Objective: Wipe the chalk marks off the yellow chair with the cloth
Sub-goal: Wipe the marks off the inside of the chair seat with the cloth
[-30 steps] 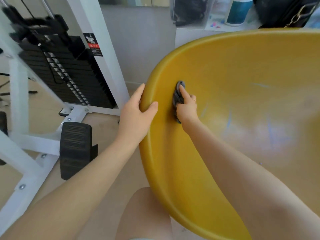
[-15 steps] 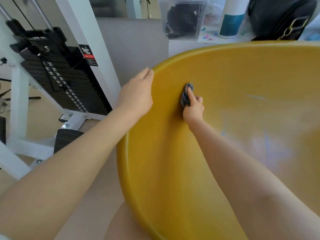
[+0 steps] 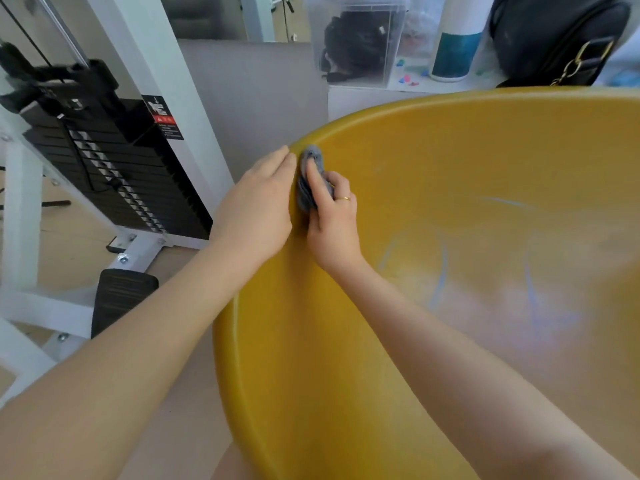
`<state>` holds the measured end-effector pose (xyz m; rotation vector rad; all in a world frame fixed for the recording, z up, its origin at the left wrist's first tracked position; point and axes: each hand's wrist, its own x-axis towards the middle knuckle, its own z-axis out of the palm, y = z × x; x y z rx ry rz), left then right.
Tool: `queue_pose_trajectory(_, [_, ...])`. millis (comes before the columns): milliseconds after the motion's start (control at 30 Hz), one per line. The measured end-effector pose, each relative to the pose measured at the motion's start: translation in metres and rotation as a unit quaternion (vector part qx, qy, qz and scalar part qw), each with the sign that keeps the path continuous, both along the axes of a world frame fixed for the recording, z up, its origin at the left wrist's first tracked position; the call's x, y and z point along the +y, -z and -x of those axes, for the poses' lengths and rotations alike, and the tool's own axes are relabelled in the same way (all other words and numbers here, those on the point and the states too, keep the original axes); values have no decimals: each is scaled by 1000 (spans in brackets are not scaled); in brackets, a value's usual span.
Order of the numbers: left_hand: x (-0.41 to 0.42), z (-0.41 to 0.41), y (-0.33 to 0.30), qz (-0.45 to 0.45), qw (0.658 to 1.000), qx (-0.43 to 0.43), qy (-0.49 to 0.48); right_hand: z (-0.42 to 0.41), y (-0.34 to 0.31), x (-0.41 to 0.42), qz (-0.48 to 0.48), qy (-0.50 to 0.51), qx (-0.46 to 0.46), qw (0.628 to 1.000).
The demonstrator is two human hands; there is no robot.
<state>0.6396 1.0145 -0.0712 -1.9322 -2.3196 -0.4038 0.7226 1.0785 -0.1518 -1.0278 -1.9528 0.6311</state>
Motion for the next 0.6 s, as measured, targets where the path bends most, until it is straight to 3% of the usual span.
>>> queue_pose_trajectory(100, [-1, -6, 4, 23, 996, 82, -7, -19, 11, 35, 58, 79, -57, 994])
queue_pose_trajectory(233, [5, -17, 6, 47, 988, 149, -16, -58, 22, 77, 62, 159, -125, 977])
queue_pose_trajectory(400, [23, -25, 3, 58, 983, 172, -16, -115, 16, 119, 235, 305, -79, 920])
queue_pose_trajectory(500, [34, -28, 4, 64, 981, 183, -9, -107, 9, 114, 236, 282, -71, 927])
queue_pose_trajectory(600, [38, -29, 7, 61, 980, 191, -4, -65, 4, 85, 127, 180, -84, 972])
